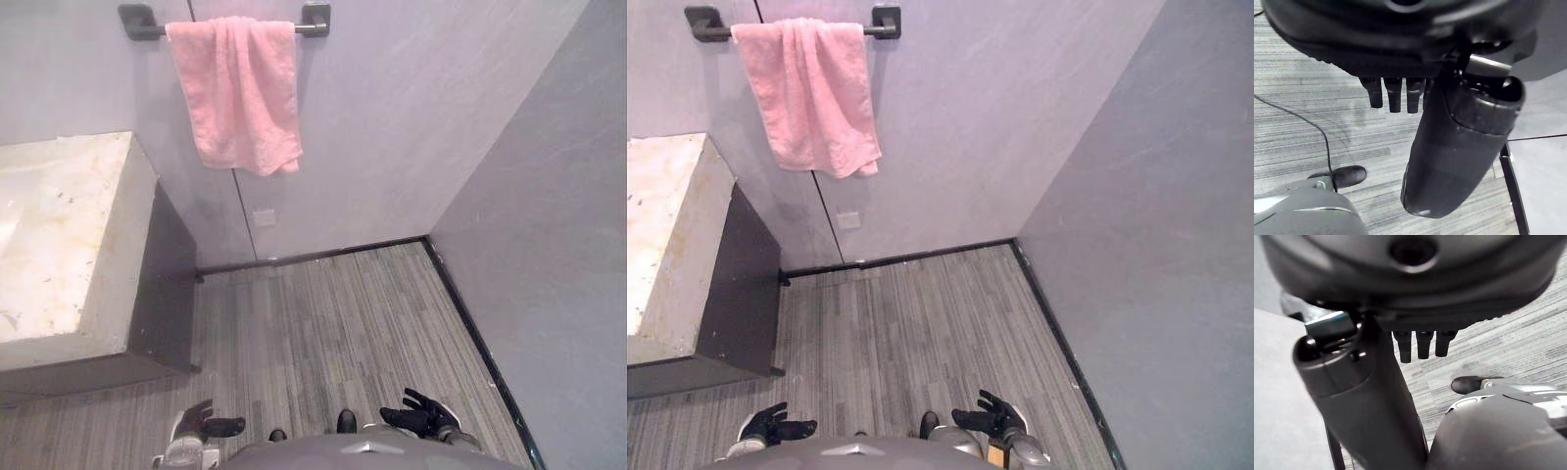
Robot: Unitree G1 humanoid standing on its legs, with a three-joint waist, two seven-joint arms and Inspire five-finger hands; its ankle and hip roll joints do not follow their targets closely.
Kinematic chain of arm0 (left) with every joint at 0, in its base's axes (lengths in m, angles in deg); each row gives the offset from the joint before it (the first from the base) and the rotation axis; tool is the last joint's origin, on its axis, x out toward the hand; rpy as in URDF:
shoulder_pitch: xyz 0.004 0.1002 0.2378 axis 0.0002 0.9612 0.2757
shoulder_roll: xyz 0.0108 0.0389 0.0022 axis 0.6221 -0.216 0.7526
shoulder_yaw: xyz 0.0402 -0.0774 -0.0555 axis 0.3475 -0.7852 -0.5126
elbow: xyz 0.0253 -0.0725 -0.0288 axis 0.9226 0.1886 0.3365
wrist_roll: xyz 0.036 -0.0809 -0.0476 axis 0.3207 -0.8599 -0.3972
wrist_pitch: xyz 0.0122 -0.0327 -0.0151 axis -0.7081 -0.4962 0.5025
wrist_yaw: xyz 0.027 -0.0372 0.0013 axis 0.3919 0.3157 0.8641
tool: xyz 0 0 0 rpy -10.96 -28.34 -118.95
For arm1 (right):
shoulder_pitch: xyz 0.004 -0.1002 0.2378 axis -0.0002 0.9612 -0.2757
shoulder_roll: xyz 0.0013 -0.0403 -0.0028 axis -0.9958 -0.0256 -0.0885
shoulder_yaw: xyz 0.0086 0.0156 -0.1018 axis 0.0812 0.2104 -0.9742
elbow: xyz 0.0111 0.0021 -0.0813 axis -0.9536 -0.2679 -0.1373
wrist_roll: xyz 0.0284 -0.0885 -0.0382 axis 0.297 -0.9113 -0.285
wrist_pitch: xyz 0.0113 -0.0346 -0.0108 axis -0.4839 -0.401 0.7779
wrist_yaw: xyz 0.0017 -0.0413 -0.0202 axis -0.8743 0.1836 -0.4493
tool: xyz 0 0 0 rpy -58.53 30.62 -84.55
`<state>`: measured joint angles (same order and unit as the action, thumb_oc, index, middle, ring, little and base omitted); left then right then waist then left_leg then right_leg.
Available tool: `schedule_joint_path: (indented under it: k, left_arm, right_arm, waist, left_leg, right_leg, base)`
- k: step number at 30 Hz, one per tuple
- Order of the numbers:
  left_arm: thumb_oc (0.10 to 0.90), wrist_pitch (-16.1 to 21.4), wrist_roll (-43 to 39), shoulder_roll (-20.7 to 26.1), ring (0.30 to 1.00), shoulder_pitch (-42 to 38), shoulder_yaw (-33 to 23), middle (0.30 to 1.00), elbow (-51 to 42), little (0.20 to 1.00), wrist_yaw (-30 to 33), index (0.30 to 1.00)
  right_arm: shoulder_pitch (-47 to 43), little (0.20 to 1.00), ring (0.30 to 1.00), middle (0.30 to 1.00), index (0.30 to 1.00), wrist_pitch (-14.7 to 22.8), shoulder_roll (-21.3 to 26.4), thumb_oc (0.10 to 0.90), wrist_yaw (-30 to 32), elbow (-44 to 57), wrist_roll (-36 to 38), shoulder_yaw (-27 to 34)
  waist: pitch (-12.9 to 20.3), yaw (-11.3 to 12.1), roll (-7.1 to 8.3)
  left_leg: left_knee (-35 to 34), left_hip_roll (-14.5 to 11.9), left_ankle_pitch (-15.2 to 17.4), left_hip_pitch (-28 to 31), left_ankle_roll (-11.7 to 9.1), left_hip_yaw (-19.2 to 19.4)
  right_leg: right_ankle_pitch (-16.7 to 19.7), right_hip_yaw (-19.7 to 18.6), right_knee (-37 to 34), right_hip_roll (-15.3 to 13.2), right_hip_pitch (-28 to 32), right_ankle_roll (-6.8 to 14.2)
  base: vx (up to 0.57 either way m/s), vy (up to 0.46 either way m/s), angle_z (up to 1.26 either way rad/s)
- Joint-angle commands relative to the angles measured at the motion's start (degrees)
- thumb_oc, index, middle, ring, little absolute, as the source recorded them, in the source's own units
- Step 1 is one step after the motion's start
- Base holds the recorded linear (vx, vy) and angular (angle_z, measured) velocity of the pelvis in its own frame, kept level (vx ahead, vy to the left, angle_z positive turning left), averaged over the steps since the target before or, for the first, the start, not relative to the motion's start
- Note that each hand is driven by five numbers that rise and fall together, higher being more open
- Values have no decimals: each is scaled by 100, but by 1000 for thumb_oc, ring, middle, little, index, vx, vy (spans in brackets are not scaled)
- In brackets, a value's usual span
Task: Organize the bathroom.
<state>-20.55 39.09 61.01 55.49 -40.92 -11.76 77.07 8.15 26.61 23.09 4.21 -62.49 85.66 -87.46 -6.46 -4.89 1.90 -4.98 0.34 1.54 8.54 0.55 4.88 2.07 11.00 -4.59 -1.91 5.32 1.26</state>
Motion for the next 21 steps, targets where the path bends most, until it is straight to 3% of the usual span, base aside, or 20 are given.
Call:
schedule_joint_path:
  k: [1, 6, 21]
  left_arm:
    - [800, 178, -20, -30, 900, -246, 66, 900, 181, 900, 44, 900]
    - [800, -15, -212, -35, 900, -242, 42, 900, 202, 900, 129, 900]
    - [800, -52, -144, -70, 900, -225, -45, 900, 253, 900, 182, 900]
  right_arm:
    - [-224, 900, 900, 900, 900, 237, 192, 800, -8, -57, -68, -106]
    - [-222, 900, 900, 900, 900, 239, 193, 800, -5, -76, -72, -103]
    - [-206, 900, 900, 900, 900, 278, 190, 800, 9, -76, -109, -136]
  waist:
    - [159, -23, -202]
    - [149, -22, -214]
    - [114, -16, -223]
  left_leg:
    - [-2, -9, 58, -138, -28, 525]
    - [-2, -10, 54, -133, -30, 517]
    - [-2, -17, 27, -158, -59, 522]
  right_leg:
    - [-576, 58, 458, 177, 51, 445]
    - [-587, 73, 464, 180, 58, 440]
    - [-547, 109, 388, 184, 72, 431]
  base:
    - [0, 0, 0]
    - [0, 0, 0]
    - [0, 0, 0]
